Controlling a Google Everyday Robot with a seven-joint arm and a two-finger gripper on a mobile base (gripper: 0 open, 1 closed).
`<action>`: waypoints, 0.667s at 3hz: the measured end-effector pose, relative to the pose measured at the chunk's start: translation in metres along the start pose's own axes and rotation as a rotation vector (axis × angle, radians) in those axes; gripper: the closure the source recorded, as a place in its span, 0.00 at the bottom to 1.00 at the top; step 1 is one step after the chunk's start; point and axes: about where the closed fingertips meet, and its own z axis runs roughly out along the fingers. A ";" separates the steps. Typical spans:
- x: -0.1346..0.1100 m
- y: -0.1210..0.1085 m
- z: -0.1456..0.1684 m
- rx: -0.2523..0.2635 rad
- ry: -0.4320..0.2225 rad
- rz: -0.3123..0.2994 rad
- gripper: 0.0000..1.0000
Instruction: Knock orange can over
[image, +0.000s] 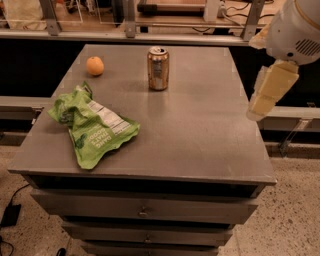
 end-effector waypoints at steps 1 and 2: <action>-0.040 -0.040 0.012 0.026 -0.109 -0.025 0.00; -0.097 -0.071 0.022 0.069 -0.222 -0.073 0.00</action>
Offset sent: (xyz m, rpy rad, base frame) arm 0.1331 0.1321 0.0424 0.2560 -0.2144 0.1854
